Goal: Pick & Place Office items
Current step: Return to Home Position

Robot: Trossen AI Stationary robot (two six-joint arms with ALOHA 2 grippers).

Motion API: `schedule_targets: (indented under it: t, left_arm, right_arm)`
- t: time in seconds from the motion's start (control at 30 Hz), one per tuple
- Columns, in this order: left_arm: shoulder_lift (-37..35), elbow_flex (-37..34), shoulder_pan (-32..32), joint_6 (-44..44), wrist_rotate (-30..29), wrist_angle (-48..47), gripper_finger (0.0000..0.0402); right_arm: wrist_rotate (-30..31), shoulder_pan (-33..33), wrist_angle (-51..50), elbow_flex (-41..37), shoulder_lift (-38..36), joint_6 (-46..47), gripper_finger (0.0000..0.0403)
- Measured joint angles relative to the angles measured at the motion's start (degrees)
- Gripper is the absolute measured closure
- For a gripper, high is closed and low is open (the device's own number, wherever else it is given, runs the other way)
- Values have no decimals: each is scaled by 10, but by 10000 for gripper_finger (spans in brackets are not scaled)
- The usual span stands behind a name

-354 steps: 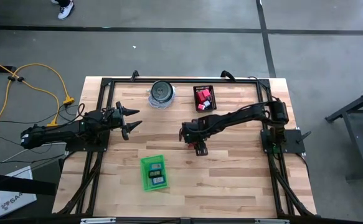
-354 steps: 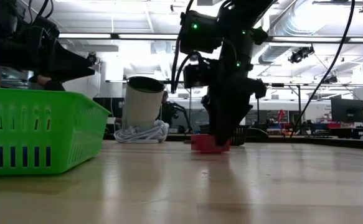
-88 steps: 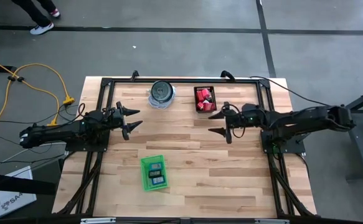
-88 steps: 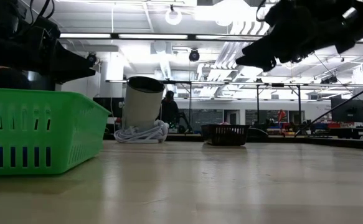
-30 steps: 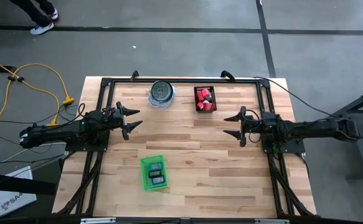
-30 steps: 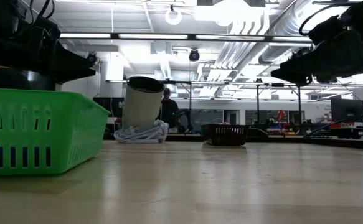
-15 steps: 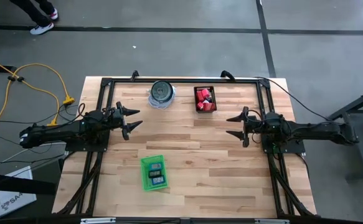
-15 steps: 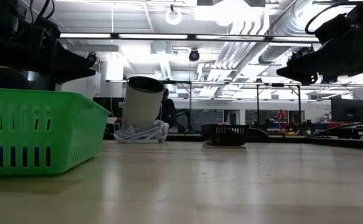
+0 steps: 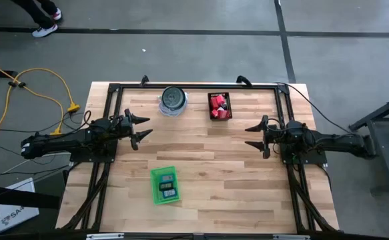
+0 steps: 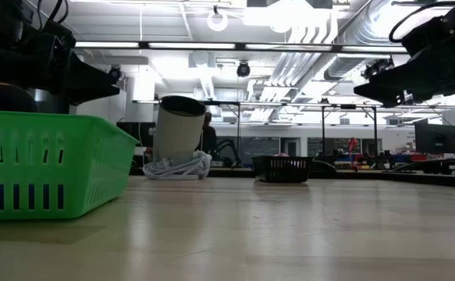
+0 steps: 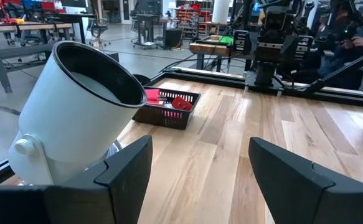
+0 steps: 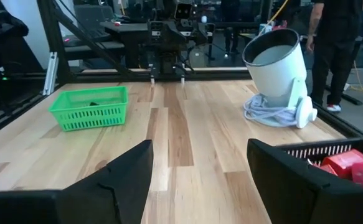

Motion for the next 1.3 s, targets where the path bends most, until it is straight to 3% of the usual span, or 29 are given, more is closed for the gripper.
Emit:
schedule_targets:
  t: [0.23, 1.3]
  left_arm:
    - [0, 0, 0, 0, 0, 0, 143]
    - [0, 0, 0, 0, 0, 0, 143]
  right_arm:
    - [23, 0, -38, 0, -35, 8, 155]
    - [16, 0, -44, 0, -33, -26, 155]
